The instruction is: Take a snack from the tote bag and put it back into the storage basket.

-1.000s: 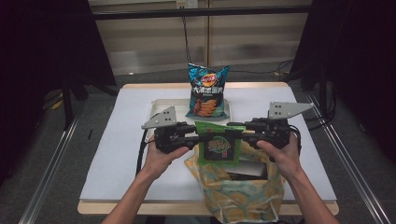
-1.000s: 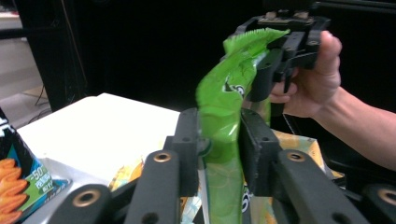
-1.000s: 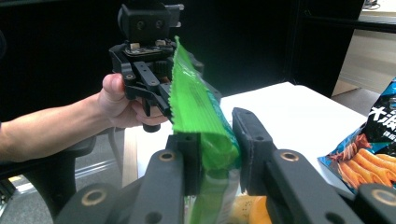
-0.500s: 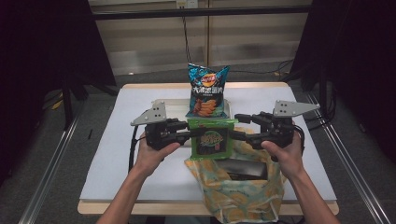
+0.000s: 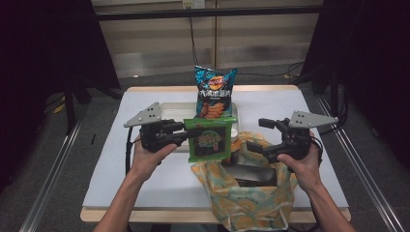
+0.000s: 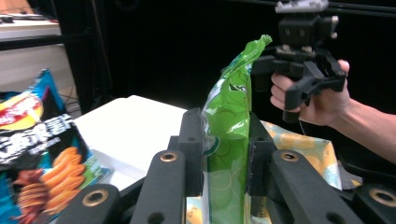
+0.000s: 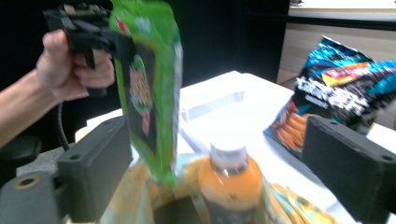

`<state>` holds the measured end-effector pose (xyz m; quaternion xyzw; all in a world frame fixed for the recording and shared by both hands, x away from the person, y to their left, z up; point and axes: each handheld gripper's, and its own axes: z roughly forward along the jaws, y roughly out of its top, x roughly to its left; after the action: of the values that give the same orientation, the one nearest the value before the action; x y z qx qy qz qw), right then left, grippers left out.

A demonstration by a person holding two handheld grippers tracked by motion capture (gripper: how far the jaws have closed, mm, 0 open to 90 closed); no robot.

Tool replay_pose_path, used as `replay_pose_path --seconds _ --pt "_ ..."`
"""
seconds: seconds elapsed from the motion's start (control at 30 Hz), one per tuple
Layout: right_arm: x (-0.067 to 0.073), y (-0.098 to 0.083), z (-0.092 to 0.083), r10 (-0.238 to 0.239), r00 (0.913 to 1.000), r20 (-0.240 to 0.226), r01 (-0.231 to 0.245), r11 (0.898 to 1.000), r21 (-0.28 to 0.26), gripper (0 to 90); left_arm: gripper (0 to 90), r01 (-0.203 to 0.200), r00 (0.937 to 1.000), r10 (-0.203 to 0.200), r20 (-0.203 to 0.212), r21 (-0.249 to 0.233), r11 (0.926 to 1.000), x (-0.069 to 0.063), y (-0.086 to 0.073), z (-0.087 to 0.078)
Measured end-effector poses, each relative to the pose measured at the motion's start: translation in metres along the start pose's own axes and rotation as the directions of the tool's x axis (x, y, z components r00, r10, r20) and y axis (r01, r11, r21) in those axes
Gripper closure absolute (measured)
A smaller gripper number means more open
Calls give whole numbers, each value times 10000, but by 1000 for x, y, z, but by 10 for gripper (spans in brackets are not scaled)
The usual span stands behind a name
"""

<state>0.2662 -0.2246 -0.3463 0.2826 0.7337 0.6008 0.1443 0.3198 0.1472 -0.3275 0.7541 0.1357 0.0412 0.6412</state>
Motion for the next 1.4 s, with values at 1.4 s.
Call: replay_pose_path --seconds 1.4 --pt "3 -84 -80 639 9639 2585 -608 9980 -200 5 739 964 9708 -864 -2236 344 9947 91 -20 -47"
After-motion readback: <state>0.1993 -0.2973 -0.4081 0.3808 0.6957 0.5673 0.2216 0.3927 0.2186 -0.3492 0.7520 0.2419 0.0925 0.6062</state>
